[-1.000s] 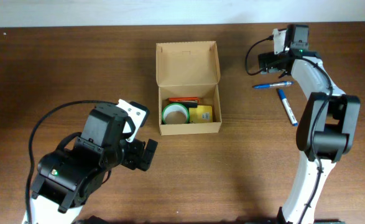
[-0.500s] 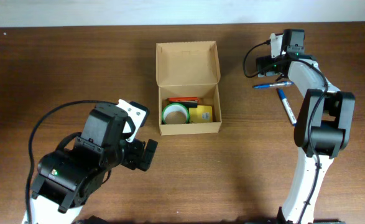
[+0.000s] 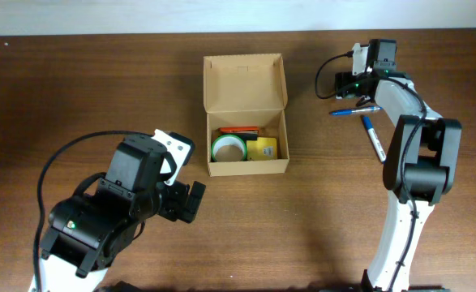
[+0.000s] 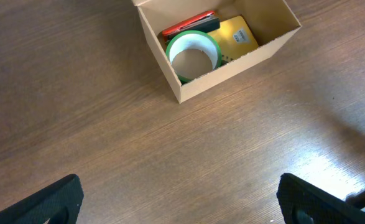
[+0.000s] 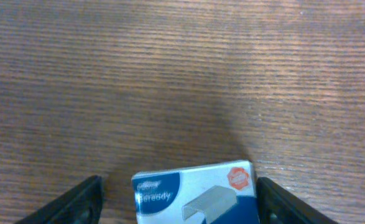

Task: Pack container
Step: 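Reach the right gripper to the STAPLES box and grasp it, then carry the STAPLES box over the box and lower it inside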

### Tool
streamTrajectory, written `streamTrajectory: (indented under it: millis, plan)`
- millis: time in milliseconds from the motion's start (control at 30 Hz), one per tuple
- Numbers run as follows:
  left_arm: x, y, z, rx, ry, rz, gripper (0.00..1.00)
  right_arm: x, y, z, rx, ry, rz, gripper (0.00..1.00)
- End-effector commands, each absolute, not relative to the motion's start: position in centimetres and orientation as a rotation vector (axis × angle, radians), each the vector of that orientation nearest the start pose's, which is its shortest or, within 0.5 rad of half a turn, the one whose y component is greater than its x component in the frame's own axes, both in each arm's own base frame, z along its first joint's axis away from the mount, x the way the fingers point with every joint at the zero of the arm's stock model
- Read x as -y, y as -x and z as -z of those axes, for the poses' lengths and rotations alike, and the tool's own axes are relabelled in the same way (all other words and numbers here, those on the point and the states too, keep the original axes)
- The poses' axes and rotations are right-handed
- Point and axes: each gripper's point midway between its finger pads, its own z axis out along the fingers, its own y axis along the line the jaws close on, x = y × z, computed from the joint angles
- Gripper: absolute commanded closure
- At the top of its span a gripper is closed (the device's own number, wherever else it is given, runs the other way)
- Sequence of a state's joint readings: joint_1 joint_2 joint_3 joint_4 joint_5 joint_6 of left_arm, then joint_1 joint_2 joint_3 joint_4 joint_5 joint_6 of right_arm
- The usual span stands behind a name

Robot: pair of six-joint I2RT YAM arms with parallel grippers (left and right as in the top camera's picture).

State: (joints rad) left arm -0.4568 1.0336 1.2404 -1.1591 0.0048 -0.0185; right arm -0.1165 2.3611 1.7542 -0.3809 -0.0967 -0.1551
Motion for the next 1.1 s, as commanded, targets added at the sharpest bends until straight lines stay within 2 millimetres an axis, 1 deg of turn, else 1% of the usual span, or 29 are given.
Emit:
streamTrajectory:
  millis: [0,100,167,200,367,433,567,700,800,867,1000,1033,1067]
  plan:
    - [11.5,-22.8,-25.9,-2.437,-0.57,0.216,0.0,5.6,-57.3,1.3,-2.583,0.04,-0.036,0.28]
    - [11.5,-22.8,-25.9,-2.437,-0.57,0.216,0.0,5.6,-57.3,1.3,-2.584,0.039,-0.037,0.36]
    - [11.5,-22.8,-25.9,-2.437,-0.57,0.216,0.0,5.5,-57.3,1.3,-2.585,0.025,-0.042,0.39]
    - [11.5,-22.8,-25.9,-2.437,-0.57,0.216,0.01,5.5,-57.3,1.3,-2.586,0.024,-0.042,0.41]
    - [11.5,-22.8,-25.9,-2.437,-0.57,0.216,0.0,5.5,-57.2,1.3,-2.587,0.025,-0.042,0.44]
    - [11.5,-22.8,-25.9,-2.437,-0.57,0.216,0.0,5.5,-57.3,1.3,-2.586,0.025,-0.042,0.48]
    - [11.5,-22.8,-25.9,-2.438,-0.57,0.216,0.0,5.4,-57.3,1.3,-2.586,0.017,-0.046,0.5]
    - [11.5,-22.8,-25.9,-2.438,-0.57,0.216,0.01,5.3,-57.4,0.8,-2.576,-0.076,-0.077,0.5]
    - [11.5,-22.8,-25.9,-2.438,-0.57,0.216,0.0,4.5,-57.7,-0.4,-2.551,-0.058,-0.141,0.5]
    - [11.5,-22.8,-25.9,-2.438,-0.57,0.216,0.0,3.9,-57.9,-1.7,-2.527,-0.045,-0.181,0.5]
    - [11.5,-22.8,-25.9,-2.438,-0.57,0.216,0.0,3.3,-58.1,-5.4,-2.474,-0.037,-0.226,0.5]
    - [11.5,-22.8,-25.9,-2.438,-0.57,0.216,0.0,3.1,-58.0,-6.5,-2.459,-0.029,-0.239,0.51]
    - [11.5,-22.8,-25.9,-2.438,-0.57,0.216,0.01,2.8,-57.9,-8.0,-2.44,-0.018,-0.256,0.5]
